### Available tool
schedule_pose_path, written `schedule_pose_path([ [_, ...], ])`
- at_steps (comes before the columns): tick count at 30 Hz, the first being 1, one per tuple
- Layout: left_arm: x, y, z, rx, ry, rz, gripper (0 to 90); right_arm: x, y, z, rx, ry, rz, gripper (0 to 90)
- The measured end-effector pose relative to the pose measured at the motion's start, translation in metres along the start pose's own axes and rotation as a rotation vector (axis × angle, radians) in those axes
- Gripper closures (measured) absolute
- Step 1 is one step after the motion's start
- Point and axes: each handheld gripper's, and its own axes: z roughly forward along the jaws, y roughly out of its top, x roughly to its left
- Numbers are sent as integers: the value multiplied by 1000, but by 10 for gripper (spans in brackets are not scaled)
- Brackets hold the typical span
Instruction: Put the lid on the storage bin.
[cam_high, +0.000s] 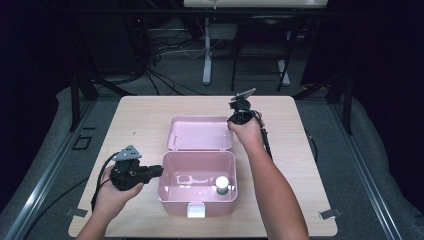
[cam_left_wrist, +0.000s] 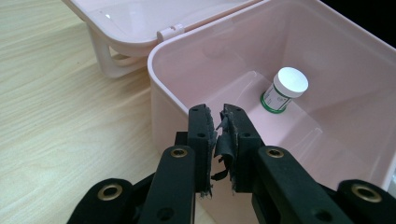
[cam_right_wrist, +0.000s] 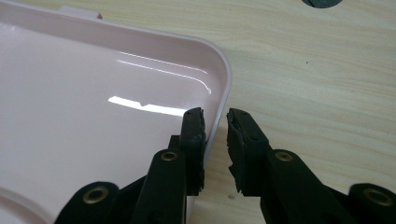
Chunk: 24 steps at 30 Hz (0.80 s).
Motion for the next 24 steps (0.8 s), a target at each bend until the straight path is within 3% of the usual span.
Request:
schedule_pose_path([
  [8,0,0,0,3,3,0,822,3,1,8,-2,-11,21,802],
  [24,-1,0,0,0,2,-14,825,9,3,-3,-50,-42,35,841],
])
